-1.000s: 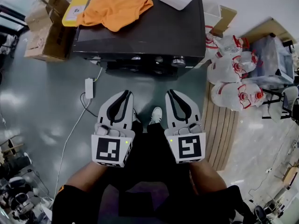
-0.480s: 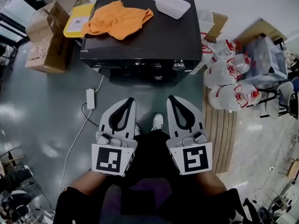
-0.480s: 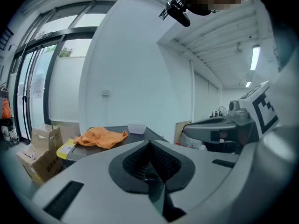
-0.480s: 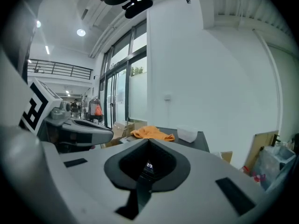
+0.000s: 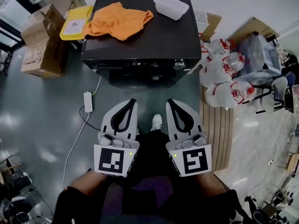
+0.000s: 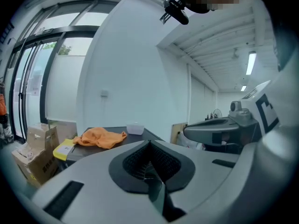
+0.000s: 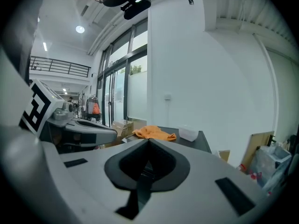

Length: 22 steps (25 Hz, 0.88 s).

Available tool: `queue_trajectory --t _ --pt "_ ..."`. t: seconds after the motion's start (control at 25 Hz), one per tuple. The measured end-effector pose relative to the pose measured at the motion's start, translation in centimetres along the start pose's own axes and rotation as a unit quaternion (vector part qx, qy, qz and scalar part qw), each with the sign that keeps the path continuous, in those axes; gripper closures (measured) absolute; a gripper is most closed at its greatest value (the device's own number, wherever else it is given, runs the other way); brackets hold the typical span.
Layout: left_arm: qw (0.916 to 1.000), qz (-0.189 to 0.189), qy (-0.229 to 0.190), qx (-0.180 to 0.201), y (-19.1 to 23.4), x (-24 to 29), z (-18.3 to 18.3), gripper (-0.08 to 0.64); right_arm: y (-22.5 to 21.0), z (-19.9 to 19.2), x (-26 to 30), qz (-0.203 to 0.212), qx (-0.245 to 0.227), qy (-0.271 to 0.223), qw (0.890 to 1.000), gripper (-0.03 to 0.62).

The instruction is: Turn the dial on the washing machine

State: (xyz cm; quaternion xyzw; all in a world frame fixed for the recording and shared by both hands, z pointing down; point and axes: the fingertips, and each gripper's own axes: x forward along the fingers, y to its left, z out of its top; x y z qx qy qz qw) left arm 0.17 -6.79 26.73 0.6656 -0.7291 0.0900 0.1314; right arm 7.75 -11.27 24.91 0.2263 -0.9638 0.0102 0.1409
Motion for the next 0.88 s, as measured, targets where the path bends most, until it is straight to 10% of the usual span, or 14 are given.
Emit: queue_trajectory --t 0.88 --pt "0.9999 -0.01 0.0 -0.002 1.9 0.6 -0.2 0.545 1.0 0.2 2.3 -0.006 0.01 -0.006 1.0 0.578"
